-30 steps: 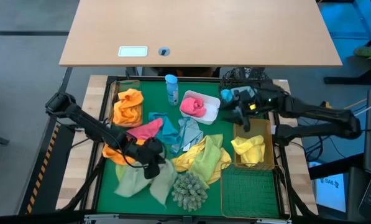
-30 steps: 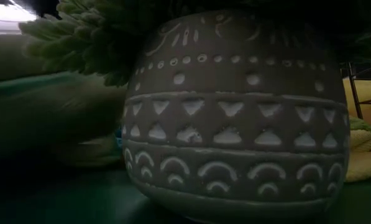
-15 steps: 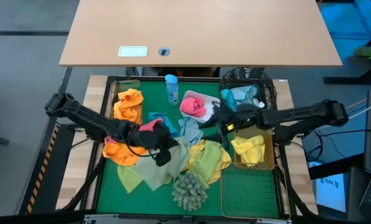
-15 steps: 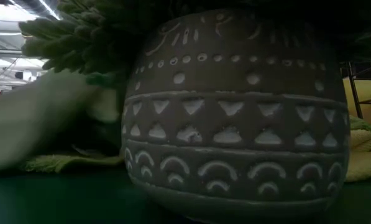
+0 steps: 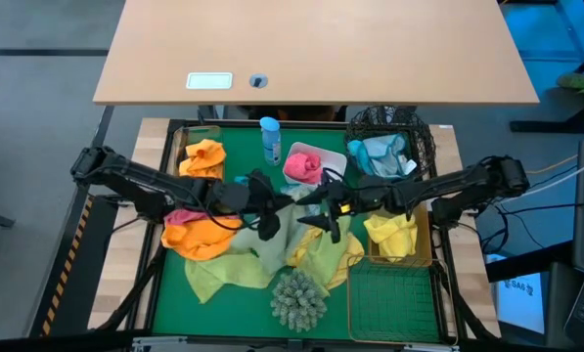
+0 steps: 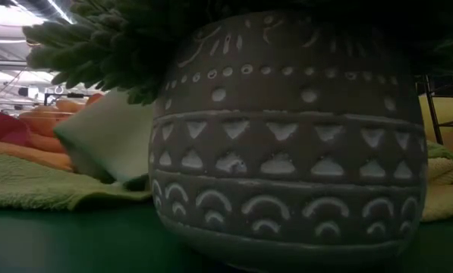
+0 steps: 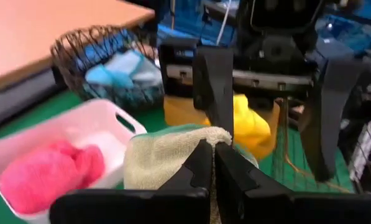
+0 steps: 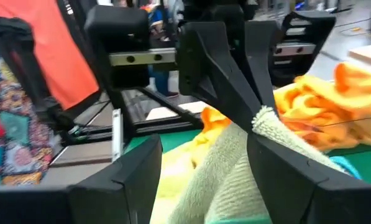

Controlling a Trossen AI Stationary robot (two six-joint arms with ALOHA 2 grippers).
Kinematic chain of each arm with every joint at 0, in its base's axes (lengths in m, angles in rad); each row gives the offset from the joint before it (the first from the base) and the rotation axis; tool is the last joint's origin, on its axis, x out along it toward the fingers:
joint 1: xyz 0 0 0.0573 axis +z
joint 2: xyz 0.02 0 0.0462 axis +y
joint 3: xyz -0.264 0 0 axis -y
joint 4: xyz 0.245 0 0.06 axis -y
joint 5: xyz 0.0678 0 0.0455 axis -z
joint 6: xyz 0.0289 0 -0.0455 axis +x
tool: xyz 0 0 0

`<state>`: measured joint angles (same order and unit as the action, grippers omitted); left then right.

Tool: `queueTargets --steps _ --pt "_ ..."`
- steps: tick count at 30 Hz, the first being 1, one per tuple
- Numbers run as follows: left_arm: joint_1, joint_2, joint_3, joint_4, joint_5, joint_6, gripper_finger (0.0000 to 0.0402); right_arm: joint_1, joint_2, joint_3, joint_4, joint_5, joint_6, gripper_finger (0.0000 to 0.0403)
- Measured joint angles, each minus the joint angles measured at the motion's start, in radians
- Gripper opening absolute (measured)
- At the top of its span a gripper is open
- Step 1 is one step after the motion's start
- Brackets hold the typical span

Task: Sort microfiber towel by color & place in baskets
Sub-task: Put the green microfiber towel into the rectangular wire basket

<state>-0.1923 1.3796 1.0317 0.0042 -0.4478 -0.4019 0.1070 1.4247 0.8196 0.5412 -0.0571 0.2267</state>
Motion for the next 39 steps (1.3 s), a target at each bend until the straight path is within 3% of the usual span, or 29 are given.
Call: queueTargets --steps 6,13,22,27,30,39 --pt "0.018 0.001 0.000 0.083 -0.006 0.053 0.0000 0.000 0.000 0.001 0.004 0.118 -0.001 0.0237" --pt "0.019 0.001 0.000 0.135 -0.006 0.085 0.0000 0.001 0.000 0.001 0.049 0.162 -0.001 0.0237" --pt "0.017 0.000 0.001 0.141 -0.029 0.170 0.0000 -0.001 -0.023 0.000 0.066 0.017 0.001 0.0237" --pt "0.017 0.000 0.002 0.109 -0.042 0.170 0.0000 -0.001 -0.077 0.000 0.021 -0.121 0.005 0.0237" --pt "0.017 0.000 0.002 0.107 -0.044 0.170 0.0000 0.000 -0.112 0.000 -0.030 -0.142 0.004 0.0237" --pt "0.015 0.000 0.002 0.117 -0.033 0.168 0.0000 -0.001 -0.131 0.000 -0.070 0.128 -0.066 0.0237"
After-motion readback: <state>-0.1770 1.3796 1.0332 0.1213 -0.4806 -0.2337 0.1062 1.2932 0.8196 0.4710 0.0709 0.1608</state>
